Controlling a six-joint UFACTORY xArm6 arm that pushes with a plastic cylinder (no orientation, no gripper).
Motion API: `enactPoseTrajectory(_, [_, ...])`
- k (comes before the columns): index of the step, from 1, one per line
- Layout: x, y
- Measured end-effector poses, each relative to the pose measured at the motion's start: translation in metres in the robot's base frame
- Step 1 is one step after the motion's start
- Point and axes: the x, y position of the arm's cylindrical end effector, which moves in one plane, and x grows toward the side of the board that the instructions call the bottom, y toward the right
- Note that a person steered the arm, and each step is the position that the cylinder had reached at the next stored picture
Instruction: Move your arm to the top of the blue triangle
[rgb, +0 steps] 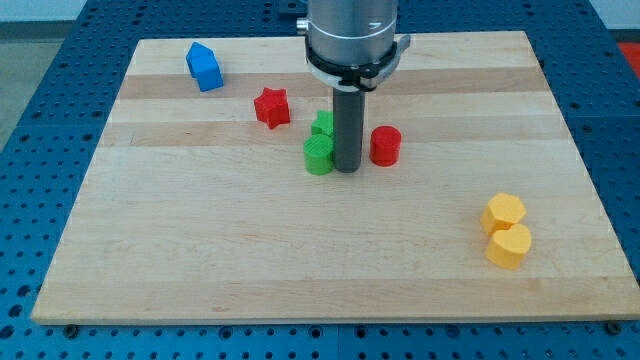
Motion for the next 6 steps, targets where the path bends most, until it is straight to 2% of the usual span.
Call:
enactPoseTrajectory(2, [0.046,-0.034])
enactPoseTrajectory(6, [-0.017,-0.047])
